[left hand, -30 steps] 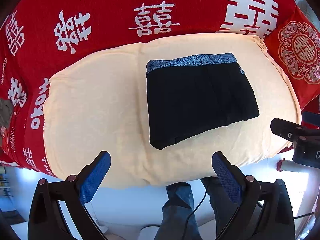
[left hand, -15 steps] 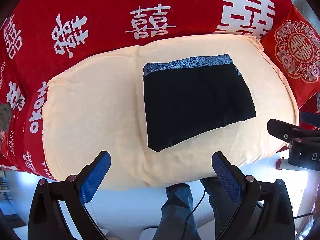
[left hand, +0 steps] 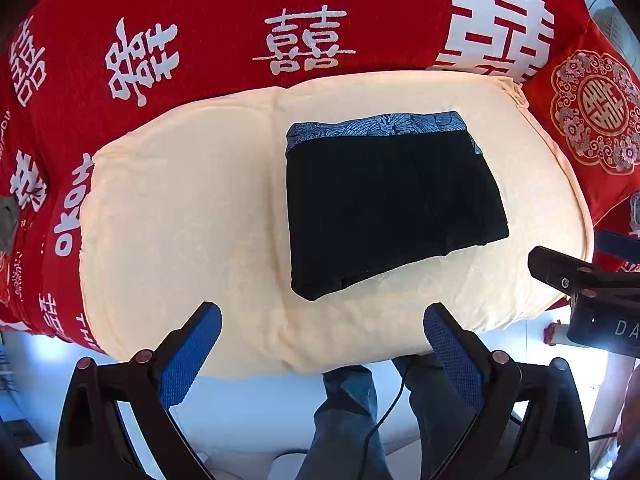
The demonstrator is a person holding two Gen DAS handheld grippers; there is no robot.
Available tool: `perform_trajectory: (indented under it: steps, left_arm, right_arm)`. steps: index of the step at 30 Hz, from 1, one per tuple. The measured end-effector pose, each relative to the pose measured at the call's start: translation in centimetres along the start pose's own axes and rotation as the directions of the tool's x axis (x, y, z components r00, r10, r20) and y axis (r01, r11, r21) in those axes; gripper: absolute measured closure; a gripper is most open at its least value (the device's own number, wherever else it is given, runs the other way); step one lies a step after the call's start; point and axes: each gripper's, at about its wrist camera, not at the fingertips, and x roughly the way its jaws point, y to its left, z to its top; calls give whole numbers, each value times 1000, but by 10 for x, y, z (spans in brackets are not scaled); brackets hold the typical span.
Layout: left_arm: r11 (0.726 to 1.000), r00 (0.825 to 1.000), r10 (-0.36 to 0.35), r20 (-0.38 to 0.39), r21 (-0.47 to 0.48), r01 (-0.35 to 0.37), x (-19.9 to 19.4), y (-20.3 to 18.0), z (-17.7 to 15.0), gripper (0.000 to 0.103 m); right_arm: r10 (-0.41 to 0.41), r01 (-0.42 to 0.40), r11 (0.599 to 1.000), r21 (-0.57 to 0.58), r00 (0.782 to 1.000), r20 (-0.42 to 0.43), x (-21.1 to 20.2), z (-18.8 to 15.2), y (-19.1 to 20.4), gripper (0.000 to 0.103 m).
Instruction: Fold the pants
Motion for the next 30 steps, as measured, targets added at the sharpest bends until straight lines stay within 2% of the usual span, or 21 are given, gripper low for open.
perform_trajectory:
  steps: [18, 30]
  left_arm:
    - [1000, 1000, -10, -13, 1, 10, 4, -1, 3, 2]
    - [999, 1000, -20, 14, 34, 19, 2, -5, 5, 2]
  right_arm:
    - [8, -8, 1000, -8, 1000, -10, 3, 4, 2, 0]
    - [11, -11, 1000, -6, 1000, -15, 5, 7, 2, 0]
